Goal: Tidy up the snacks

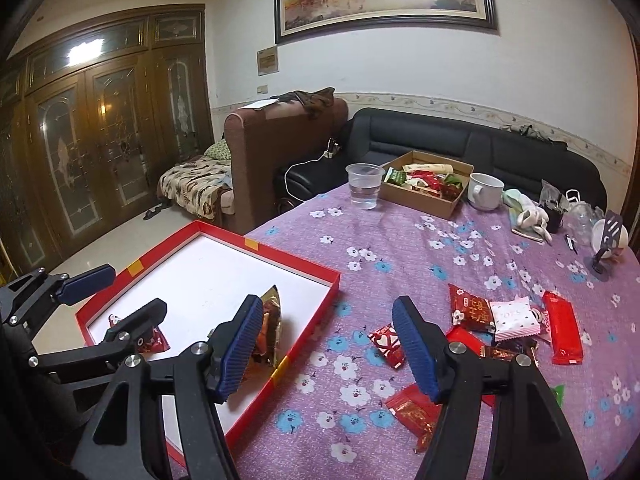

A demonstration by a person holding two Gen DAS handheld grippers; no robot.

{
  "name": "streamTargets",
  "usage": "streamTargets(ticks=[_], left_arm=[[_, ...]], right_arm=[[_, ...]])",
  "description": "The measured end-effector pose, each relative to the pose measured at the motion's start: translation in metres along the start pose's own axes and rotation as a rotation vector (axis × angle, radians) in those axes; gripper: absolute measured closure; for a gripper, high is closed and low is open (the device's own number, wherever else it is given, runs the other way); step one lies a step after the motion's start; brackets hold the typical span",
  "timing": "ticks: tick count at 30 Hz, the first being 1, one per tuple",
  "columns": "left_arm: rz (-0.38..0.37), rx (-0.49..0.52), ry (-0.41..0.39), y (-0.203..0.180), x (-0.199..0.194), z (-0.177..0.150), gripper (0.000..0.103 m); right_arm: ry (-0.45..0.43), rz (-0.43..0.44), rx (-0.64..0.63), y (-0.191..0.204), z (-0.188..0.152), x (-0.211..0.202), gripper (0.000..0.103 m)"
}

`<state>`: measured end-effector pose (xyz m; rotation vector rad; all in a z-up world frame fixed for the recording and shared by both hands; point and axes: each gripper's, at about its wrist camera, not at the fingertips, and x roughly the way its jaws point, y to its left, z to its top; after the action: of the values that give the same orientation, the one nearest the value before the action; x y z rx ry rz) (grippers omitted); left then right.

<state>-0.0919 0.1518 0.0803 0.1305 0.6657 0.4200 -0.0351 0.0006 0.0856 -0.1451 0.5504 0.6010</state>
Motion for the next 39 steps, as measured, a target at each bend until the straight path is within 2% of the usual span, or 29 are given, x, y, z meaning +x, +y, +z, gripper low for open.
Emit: streamTargets(ticks=[2, 39], left_arm=[[0.003, -0.001, -0.003, -0.0002, -0.0002, 0.0, 0.042], [0.004, 0.002, 0.009, -0.002, 0.0075, -0.0022, 0.042]], right_arm=[[0.001, 0.001, 0.0, -0.0006, 0.0001, 0.0003, 0.034], [0.018, -0.006, -0.001, -0.0012, -0.0021, 0.0062, 0.034]])
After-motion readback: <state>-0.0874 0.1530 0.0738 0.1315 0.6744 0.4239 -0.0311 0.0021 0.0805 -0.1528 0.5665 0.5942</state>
